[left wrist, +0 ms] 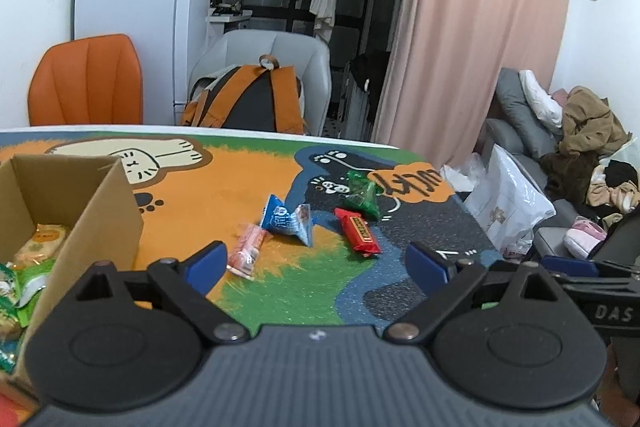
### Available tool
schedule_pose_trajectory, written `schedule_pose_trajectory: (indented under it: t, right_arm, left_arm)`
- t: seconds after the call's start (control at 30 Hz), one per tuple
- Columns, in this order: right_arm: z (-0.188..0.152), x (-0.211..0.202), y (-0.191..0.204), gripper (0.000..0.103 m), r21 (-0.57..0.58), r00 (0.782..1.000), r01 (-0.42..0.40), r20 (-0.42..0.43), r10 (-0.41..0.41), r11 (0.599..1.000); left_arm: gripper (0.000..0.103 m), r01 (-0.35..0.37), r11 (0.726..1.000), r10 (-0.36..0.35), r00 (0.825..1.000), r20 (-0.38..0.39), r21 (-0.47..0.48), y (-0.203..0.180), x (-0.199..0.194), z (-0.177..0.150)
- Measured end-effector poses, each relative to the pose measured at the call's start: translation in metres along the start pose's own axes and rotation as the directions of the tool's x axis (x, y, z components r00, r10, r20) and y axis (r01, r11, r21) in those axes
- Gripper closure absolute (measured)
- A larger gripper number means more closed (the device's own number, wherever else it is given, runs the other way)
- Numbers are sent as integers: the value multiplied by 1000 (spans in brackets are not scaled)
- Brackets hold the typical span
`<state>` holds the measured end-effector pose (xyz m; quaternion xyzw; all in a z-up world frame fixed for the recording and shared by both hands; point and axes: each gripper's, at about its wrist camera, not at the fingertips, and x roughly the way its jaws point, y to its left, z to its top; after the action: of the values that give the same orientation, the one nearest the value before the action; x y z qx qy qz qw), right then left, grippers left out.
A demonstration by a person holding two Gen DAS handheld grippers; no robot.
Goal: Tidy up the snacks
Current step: 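Move both open tools from the box back over the remaining snacks, then grasp the red candy bar with the right tool while the left tool grasps the pink stick candy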
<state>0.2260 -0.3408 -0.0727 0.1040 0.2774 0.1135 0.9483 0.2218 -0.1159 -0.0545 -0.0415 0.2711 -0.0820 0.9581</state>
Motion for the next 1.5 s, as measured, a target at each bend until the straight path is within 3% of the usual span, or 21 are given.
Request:
schedule_pose_trajectory:
  t: [0.27,0.43,0.63,1.0,1.1,1.23,1.3,1.5]
  right_arm:
    - [10,43,4,29,23,998,-30,-54,31,999]
    - [19,62,8,36,23,996,-52,-72,54,998]
    - [28,92,11,47,50,987,-101,-121,107,994]
    - [31,140,20,57,41,981,-59,-185,65,997]
    - [28,152,28,59,18,979,-45,-198,48,999]
    - [23,162,37,70,-24,977,-20,-211,14,1000]
    - [23,161,40,79,-52,975,6,-221,-17,999]
    - [17,147,37,82,-9,972,-15,-233,13,1000]
  left_arm:
    - [19,-47,998,46,998,-33,-35,13,35,5]
    - [32,-84,995,80,995,-60,-55,21,55,10]
    - [38,-126,990,120,988,-100,-63,31,79,9]
    - [49,-171,983,158,972,-172,-64,44,119,5]
    - [60,-173,983,160,972,-170,-60,47,122,1]
    - [80,-185,981,173,970,-172,-59,50,122,2]
    - [82,-173,983,160,972,-171,-65,51,119,1]
    - [83,-156,984,141,976,-167,-83,48,106,-7]
